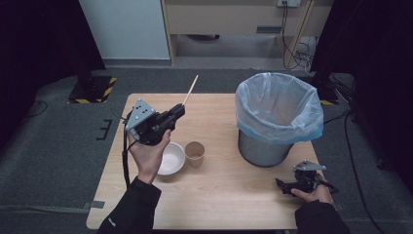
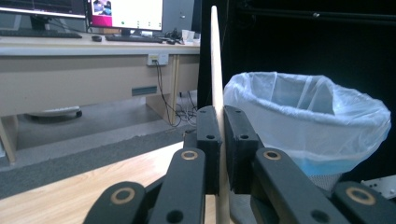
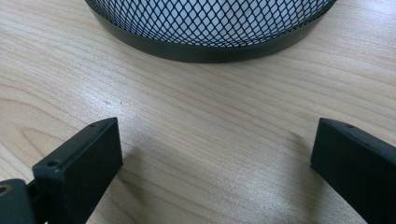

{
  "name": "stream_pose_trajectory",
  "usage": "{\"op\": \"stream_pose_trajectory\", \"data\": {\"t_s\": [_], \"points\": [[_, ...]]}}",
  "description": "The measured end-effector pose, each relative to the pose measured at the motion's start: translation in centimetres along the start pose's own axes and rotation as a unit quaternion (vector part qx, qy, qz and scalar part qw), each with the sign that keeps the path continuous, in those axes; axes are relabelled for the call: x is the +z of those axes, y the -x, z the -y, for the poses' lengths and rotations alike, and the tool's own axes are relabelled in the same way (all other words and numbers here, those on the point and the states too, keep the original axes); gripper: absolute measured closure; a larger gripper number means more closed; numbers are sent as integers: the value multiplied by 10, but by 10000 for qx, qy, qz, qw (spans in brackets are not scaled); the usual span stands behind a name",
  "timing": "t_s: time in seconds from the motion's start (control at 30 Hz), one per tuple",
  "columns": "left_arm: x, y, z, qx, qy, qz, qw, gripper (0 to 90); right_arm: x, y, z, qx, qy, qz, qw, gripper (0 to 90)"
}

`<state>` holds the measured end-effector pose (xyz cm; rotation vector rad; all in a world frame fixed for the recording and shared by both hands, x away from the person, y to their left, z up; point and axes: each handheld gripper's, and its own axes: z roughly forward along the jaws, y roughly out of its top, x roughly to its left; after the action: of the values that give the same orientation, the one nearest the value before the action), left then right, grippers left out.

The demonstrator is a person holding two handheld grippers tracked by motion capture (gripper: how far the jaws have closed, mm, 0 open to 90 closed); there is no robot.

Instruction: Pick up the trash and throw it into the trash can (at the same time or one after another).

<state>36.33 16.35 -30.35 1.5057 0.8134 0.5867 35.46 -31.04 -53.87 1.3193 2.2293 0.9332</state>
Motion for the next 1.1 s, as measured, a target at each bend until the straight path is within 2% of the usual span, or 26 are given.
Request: {"op": "stream_pose_trajectory", "data": {"t_s": [0.47, 0.9, 1.1], "points": [[16, 21, -25, 191, 162, 230, 9994, 852, 0, 0, 0, -3, -1, -2, 10000, 23], [33, 43, -49, 405, 290, 461, 9977, 852, 0, 0, 0, -3, -1, -2, 10000, 23], [43, 50, -57, 412, 372, 572, 9968, 852, 0, 0, 0, -2, -1, -2, 10000, 23]]}}
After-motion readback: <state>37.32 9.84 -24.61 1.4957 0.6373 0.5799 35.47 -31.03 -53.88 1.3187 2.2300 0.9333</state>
